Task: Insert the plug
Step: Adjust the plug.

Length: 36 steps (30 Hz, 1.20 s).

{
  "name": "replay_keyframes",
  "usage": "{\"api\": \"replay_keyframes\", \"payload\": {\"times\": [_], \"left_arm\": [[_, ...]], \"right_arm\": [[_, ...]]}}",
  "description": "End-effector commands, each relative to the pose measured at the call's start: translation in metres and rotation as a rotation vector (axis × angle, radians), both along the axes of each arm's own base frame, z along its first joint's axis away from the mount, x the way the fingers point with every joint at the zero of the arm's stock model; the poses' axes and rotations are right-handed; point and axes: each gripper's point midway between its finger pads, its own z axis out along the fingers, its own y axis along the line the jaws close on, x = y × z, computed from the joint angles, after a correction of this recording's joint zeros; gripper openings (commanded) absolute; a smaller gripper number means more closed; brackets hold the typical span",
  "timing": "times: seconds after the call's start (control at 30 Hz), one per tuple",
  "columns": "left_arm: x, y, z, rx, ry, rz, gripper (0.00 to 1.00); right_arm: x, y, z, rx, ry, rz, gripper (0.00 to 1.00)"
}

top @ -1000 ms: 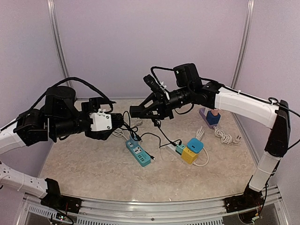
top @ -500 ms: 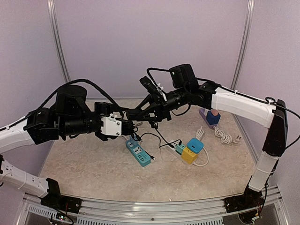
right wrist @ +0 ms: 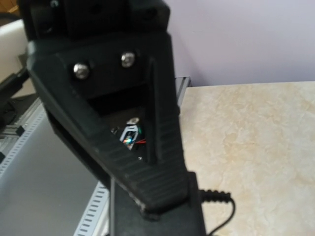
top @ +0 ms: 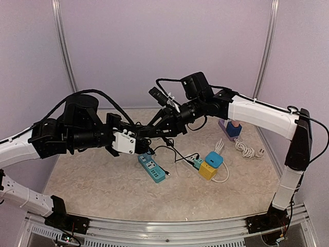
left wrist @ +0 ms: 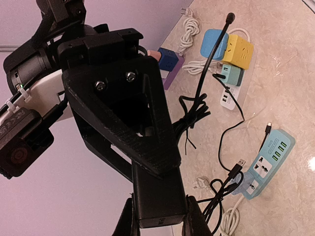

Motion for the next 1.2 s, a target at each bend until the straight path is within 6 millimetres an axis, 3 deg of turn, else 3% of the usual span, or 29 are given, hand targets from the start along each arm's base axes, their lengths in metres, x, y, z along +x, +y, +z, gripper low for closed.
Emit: {"api": "replay_keyframes", "payload": {"times": [0.0,0.1,0.2,0.23,0.3,0.33,0.57,0.83,1.03,1.17], "left_arm": [[0.006,-0.002,0.023,-0.171,0.129,0.087,0.00],[0.010,-0.001,0.029,-0.234,0.202,0.147,0.00],[0.018,0.000,0.028,-0.290,0.258,0.225,0.00],[0.020,0.000,0.027,-0.302,0.274,0.240,0.00],[0.022,0.001,0.026,-0.330,0.299,0.265,0.00],[0.023,0.001,0.026,-0.349,0.311,0.280,0.00],[0.043,0.016,0.045,-0.553,0.513,0.491,0.00],[0.070,0.040,0.050,-0.839,0.775,0.734,0.00],[0.083,0.051,0.065,-1.124,0.903,0.730,0.00],[0.079,0.048,0.083,-1.221,0.956,0.646,0.00]], "right_arm": [[-0.001,0.011,0.009,0.070,-0.134,0.023,0.00],[0.000,0.011,0.010,0.069,-0.137,0.009,0.02],[0.002,0.011,0.011,0.076,-0.142,-0.007,0.23],[0.003,0.011,0.011,0.077,-0.145,-0.013,0.37],[0.004,0.011,0.011,0.082,-0.156,-0.023,0.90],[0.005,0.010,0.012,0.084,-0.163,-0.031,0.98],[0.022,-0.003,0.022,0.122,-0.276,-0.178,1.00],[0.068,-0.032,0.056,0.299,-0.515,-0.611,1.00],[0.047,-0.021,0.072,0.489,-0.762,-0.738,1.00],[0.034,-0.008,0.084,0.603,-0.931,-0.736,1.00]]}}
